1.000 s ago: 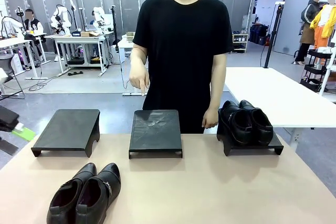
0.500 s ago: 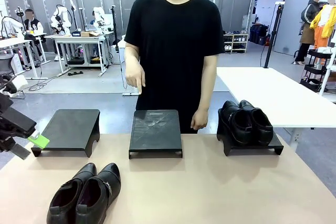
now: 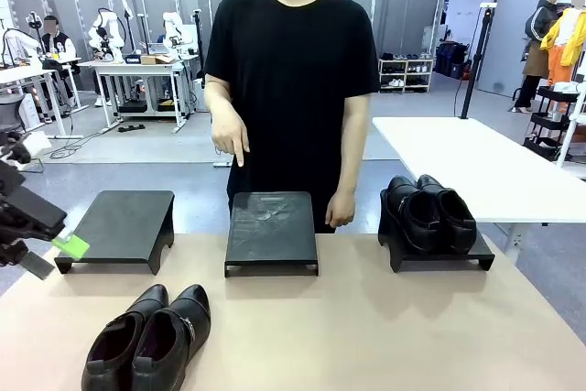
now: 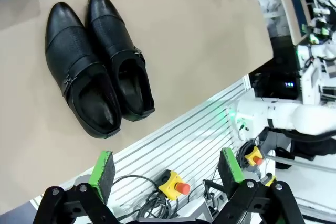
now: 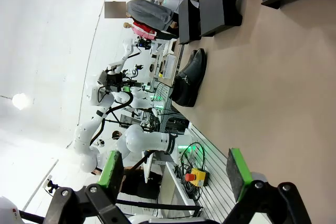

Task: Place the shoes on the stand as instructed by the person.
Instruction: Pick up another pair of Shoes and place it on the Shoes Stand indicated by the person.

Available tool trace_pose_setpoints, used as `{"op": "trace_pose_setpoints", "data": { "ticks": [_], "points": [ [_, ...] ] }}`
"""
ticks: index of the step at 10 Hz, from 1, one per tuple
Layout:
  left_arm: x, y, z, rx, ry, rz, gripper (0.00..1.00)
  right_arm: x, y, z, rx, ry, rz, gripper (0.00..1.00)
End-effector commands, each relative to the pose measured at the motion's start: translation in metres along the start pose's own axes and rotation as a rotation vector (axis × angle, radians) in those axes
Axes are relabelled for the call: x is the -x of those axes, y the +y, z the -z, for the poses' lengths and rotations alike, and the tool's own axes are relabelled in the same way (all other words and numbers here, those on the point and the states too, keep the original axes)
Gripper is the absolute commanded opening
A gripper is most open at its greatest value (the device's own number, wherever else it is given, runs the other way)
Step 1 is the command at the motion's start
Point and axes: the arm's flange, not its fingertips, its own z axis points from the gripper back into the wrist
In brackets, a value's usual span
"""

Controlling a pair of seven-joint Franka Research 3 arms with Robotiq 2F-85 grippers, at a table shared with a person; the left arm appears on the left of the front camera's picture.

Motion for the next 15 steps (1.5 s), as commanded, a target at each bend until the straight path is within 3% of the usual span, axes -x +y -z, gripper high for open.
{"op": "trace_pose_setpoints", "data": {
  "ticks": [1, 3, 5, 10, 15],
  "points": [
    [-0.003, -0.021, 0.034, -0.126, 0.003, -0.119, 1.0, 0.0, 0.0, 0.0, -0.001, -0.003, -0.004, 1.0],
    [-0.01, -0.025, 0.061, -0.233, 0.008, -0.224, 1.0, 0.0, 0.0, 0.0, -0.001, -0.003, -0.004, 1.0],
    [-0.017, -0.017, 0.092, -0.284, 0.062, -0.258, 1.0, 0.0, 0.0, 0.0, -0.001, -0.003, -0.004, 1.0],
    [-0.029, 0.008, 0.151, -0.402, 0.082, -0.351, 1.0, 0.0, 0.0, 0.0, -0.001, -0.003, -0.004, 1.0],
    [-0.024, 0.022, 0.182, -0.419, 0.132, -0.376, 1.0, 0.0, 0.0, 0.0, -0.001, -0.003, -0.004, 1.0]
  ]
}}
